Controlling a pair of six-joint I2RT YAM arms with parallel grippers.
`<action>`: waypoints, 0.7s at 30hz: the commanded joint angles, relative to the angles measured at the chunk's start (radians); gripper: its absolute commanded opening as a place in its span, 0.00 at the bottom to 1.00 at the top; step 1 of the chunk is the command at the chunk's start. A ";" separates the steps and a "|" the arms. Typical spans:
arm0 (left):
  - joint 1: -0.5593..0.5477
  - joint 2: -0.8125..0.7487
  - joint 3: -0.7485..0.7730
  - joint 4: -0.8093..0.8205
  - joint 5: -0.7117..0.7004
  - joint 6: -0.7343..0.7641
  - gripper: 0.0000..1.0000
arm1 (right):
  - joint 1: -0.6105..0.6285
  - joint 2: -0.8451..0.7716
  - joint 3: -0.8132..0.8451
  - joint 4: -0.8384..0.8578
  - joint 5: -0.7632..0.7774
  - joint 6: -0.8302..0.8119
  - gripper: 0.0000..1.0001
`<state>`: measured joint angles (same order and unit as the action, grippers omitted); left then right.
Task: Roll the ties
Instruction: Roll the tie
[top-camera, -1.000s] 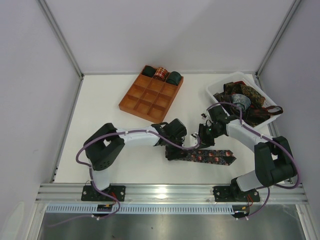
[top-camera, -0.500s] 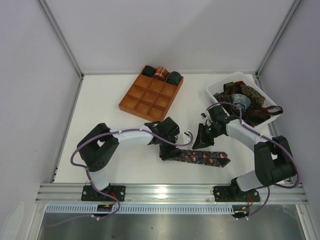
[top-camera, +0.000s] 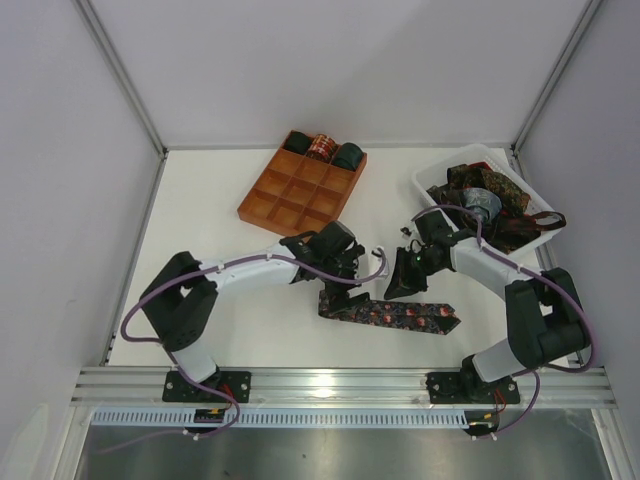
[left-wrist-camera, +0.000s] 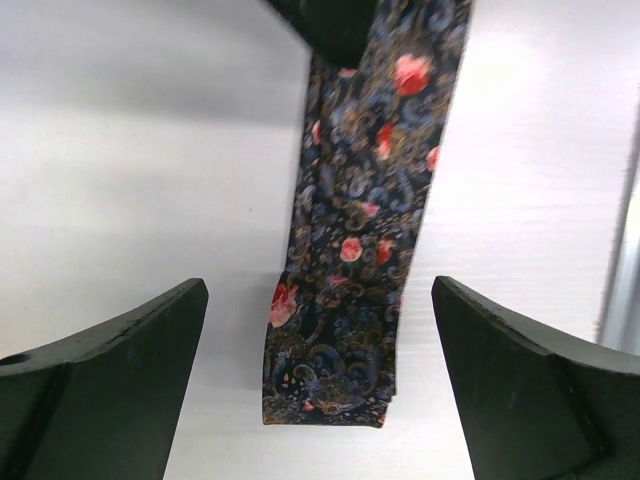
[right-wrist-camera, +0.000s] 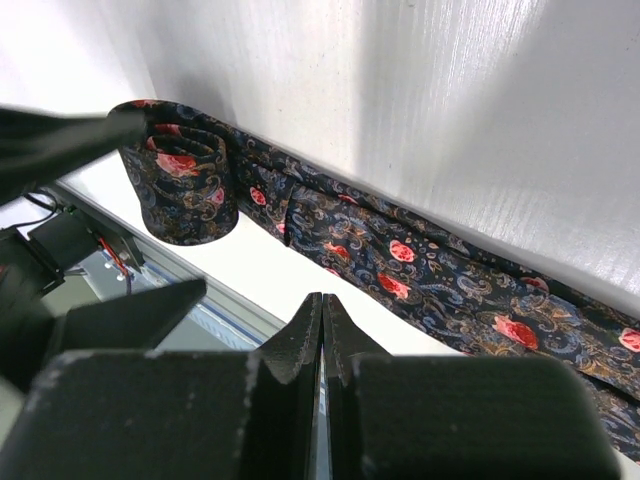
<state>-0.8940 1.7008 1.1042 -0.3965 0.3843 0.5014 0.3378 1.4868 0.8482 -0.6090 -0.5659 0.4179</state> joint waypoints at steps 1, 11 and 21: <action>0.007 -0.058 0.078 -0.085 0.152 0.019 1.00 | 0.006 0.007 0.043 0.006 -0.009 0.007 0.04; 0.159 -0.447 -0.108 0.148 0.090 -0.450 1.00 | 0.067 0.053 0.123 0.066 -0.034 0.096 0.03; 0.420 -0.504 -0.282 0.198 0.226 -1.056 0.83 | 0.243 0.213 0.210 0.235 -0.063 0.291 0.00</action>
<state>-0.5251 1.1717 0.8867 -0.2184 0.5259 -0.2905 0.5476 1.6745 1.0290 -0.4477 -0.6125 0.6247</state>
